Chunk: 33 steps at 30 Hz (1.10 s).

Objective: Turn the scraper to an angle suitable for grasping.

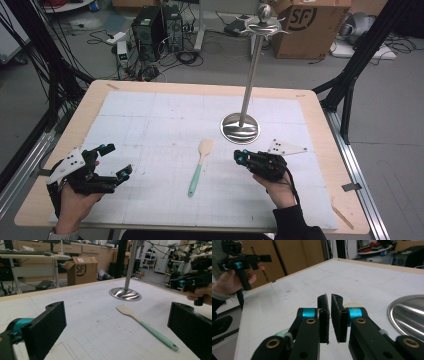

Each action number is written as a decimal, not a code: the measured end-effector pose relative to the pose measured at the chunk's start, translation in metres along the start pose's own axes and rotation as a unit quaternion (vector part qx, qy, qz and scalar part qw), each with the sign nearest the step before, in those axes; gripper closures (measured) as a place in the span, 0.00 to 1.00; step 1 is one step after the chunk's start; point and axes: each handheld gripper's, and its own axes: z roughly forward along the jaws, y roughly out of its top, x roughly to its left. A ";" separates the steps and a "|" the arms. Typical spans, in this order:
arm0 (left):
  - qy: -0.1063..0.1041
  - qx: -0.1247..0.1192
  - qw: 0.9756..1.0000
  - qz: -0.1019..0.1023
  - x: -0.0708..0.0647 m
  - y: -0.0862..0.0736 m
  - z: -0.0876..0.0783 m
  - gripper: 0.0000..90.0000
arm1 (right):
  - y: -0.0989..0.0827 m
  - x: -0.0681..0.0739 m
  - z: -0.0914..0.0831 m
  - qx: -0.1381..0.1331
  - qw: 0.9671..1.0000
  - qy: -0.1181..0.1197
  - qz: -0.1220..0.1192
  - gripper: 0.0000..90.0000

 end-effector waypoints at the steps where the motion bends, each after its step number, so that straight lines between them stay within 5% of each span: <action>1: 0.000 0.000 1.000 0.000 0.000 0.000 0.000 0.03 | 0.000 0.000 0.003 0.003 1.000 0.000 -0.002 0.96; 14: 0.005 0.009 1.000 0.001 -0.002 -0.002 -0.001 0.03 | -0.004 0.002 0.025 0.004 1.000 -0.009 -0.027 1.00; 33: 0.012 0.015 1.000 0.003 -0.005 -0.004 -0.004 0.03 | -0.008 0.006 0.082 0.070 0.997 0.022 -0.033 1.00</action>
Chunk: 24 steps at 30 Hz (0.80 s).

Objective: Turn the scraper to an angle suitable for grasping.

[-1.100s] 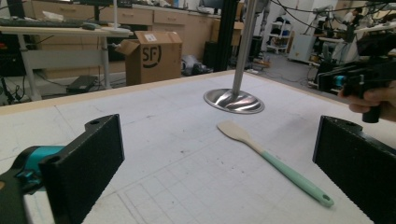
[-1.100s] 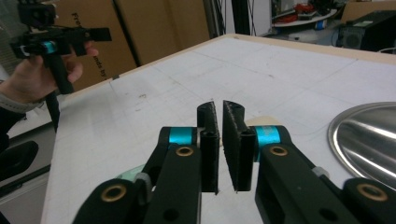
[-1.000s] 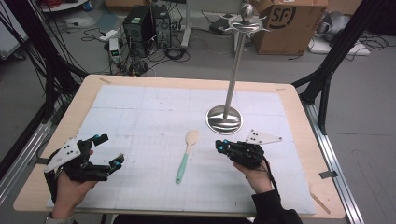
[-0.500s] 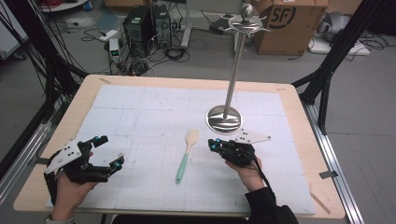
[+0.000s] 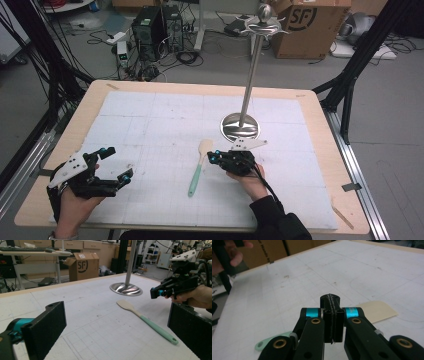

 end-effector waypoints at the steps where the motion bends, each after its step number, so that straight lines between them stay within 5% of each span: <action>1: -0.001 0.000 1.000 0.000 0.000 0.000 0.000 0.03 | 0.000 0.000 0.003 0.003 1.000 -0.001 -0.007 1.00; 4: 0.000 0.001 1.000 0.000 0.000 0.000 0.000 0.03 | 0.000 -0.001 0.009 0.011 1.000 -0.006 -0.015 1.00; 10: 0.001 0.001 1.000 0.000 0.000 -0.001 0.001 0.03 | -0.001 -0.005 0.025 0.046 0.999 -0.008 0.020 1.00; 24: 0.005 -0.001 1.000 -0.003 0.002 -0.002 0.000 0.03 | 0.008 -0.003 0.053 0.100 0.995 -0.020 -0.005 1.00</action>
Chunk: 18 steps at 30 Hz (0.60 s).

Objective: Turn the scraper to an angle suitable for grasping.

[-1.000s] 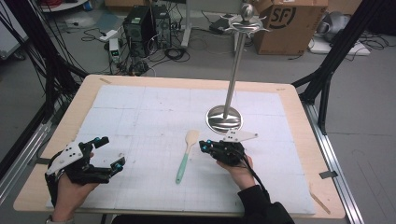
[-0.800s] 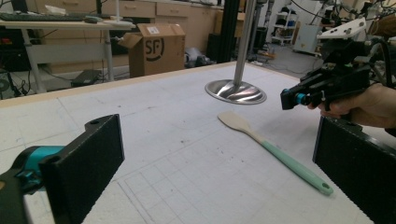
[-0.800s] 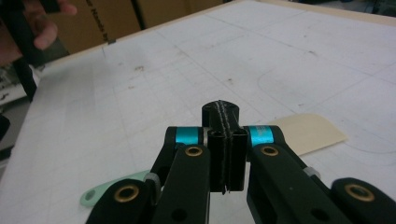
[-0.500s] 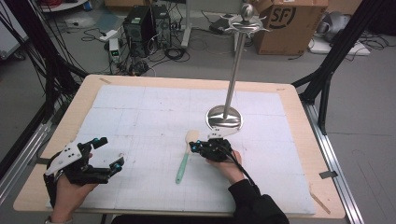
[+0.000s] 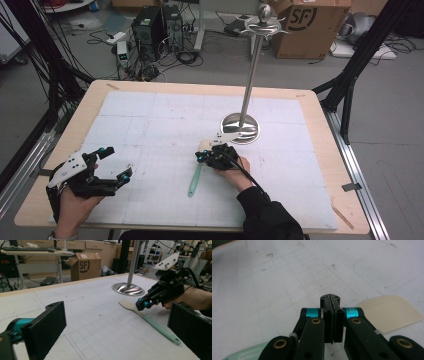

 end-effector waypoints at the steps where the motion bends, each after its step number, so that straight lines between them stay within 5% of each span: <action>1: 0.000 0.001 1.000 0.001 0.000 0.000 0.000 0.03 | 0.001 -0.001 0.002 0.005 1.000 0.000 -0.004 1.00; 13: -0.003 0.000 1.000 -0.003 0.001 -0.001 0.000 0.03 | 0.005 -0.003 0.011 0.044 0.999 -0.011 0.002 1.00; 18: 0.001 0.000 1.000 -0.004 0.002 -0.001 -0.002 0.03 | 0.005 0.000 0.011 0.061 0.998 -0.015 -0.015 1.00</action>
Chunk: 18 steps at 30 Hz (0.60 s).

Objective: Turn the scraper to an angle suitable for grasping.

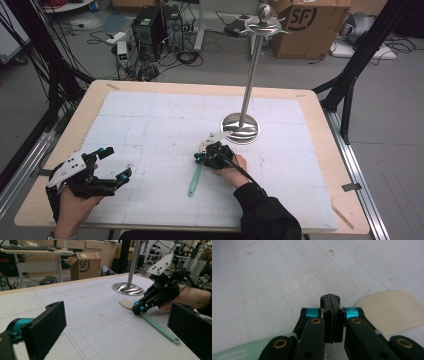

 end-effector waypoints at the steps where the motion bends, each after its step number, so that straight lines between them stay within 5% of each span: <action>1: 0.001 0.000 1.000 -0.001 0.000 0.000 -0.001 0.03 | -0.001 -0.001 -0.002 0.002 1.000 0.001 -0.007 1.00; 18: -0.002 0.012 1.000 0.002 -0.002 -0.003 0.005 0.03 | -0.030 -0.005 -0.044 0.024 1.000 -0.006 0.007 1.00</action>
